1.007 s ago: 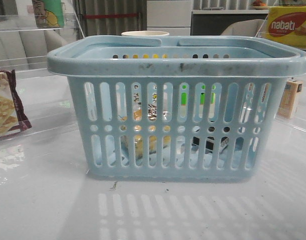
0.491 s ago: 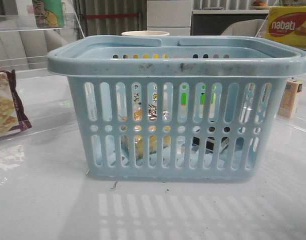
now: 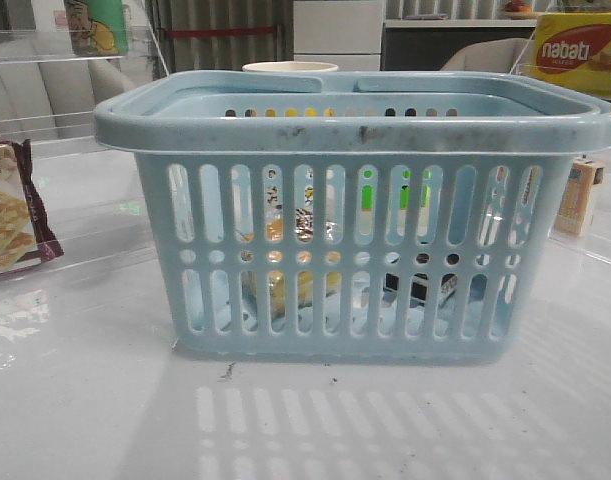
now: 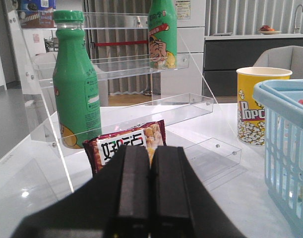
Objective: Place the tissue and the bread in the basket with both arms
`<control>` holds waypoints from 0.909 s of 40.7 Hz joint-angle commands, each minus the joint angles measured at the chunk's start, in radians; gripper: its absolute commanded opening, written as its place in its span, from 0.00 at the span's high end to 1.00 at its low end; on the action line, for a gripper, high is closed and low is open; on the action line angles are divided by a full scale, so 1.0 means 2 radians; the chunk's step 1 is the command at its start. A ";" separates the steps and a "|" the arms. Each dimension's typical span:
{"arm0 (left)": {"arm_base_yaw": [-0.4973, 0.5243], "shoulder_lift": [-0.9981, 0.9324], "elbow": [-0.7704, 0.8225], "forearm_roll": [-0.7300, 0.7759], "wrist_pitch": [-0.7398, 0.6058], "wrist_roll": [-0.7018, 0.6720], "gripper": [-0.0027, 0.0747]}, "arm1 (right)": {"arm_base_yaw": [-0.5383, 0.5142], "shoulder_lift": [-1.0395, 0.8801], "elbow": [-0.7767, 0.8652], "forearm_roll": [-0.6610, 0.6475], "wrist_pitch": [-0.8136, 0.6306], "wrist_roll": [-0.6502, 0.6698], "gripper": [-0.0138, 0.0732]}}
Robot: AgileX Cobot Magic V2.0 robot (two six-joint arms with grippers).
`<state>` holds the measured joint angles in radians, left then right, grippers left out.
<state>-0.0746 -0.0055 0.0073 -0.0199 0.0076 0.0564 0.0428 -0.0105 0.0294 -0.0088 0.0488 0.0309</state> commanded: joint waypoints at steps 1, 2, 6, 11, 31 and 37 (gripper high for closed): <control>0.001 -0.009 0.000 -0.005 -0.043 -0.005 0.85 | -0.004 -0.009 0.000 -0.003 -0.057 0.002 0.78; 0.001 -0.009 0.000 -0.005 -0.042 -0.005 0.85 | -0.004 -0.009 0.000 -0.003 -0.057 0.002 0.78; 0.001 -0.009 0.000 -0.005 -0.042 -0.005 0.85 | -0.004 -0.009 0.000 -0.004 -0.057 0.002 0.78; 0.001 -0.009 0.000 -0.005 -0.042 -0.005 0.85 | -0.004 -0.009 0.000 -0.004 -0.056 0.002 0.78; 0.001 -0.009 0.000 -0.005 -0.042 -0.005 0.85 | -0.018 -0.009 0.000 -0.004 -0.056 0.002 0.78; 0.001 -0.009 0.000 -0.005 -0.042 -0.005 0.85 | -0.018 -0.009 0.000 -0.004 -0.056 0.002 0.78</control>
<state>-0.0746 -0.0055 0.0073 -0.0199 0.0076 0.0559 0.0099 -0.0118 0.0293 -0.0088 0.0297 0.0332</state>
